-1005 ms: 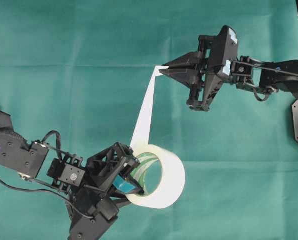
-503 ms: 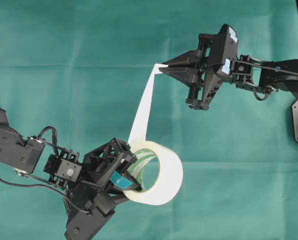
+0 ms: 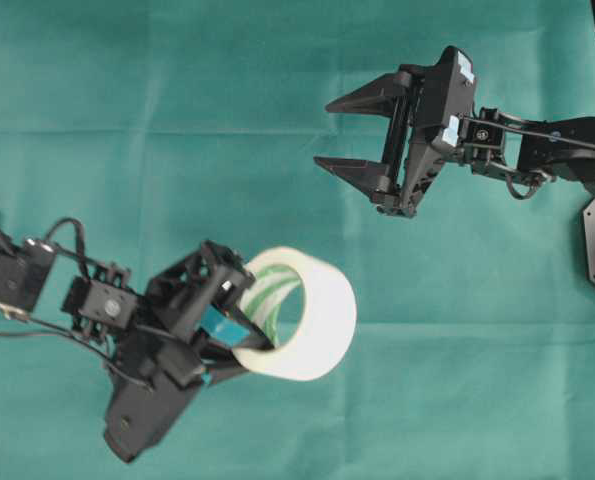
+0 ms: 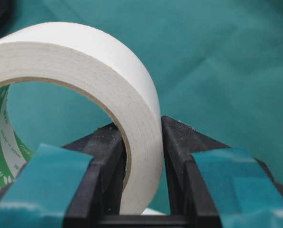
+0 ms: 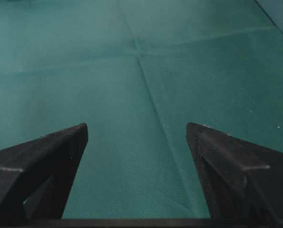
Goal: Peel off the duct tape with your right arm.
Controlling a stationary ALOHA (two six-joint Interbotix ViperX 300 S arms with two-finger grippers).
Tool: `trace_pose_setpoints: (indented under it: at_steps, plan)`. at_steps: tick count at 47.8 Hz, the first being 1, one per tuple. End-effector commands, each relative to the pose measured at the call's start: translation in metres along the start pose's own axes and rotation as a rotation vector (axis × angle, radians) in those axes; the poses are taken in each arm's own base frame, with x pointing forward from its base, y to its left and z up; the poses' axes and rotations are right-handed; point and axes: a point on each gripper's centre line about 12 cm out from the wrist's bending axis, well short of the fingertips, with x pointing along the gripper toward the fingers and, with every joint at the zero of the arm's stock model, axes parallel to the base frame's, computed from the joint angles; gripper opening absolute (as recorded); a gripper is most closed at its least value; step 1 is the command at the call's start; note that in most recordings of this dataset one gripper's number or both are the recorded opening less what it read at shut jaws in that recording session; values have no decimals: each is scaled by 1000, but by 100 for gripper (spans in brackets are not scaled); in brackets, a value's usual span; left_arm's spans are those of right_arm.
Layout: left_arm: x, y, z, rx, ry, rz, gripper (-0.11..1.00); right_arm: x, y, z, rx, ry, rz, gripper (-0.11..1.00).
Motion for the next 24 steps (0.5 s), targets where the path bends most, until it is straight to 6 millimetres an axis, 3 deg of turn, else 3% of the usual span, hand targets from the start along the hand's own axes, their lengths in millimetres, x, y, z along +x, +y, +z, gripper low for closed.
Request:
trace_pose_setpoints:
  at_steps: [1,12,24]
  plan:
    - [-21,16,11,-10,-57,56,20,-7,1,15,1,-50,5,56]
    - [-47,40,1,-41,-92,156,20,-20,4,22,-14,-79,21,56]
    - [-86,58,-26,-82,-118,284,20,-25,4,20,-12,-85,23,56]
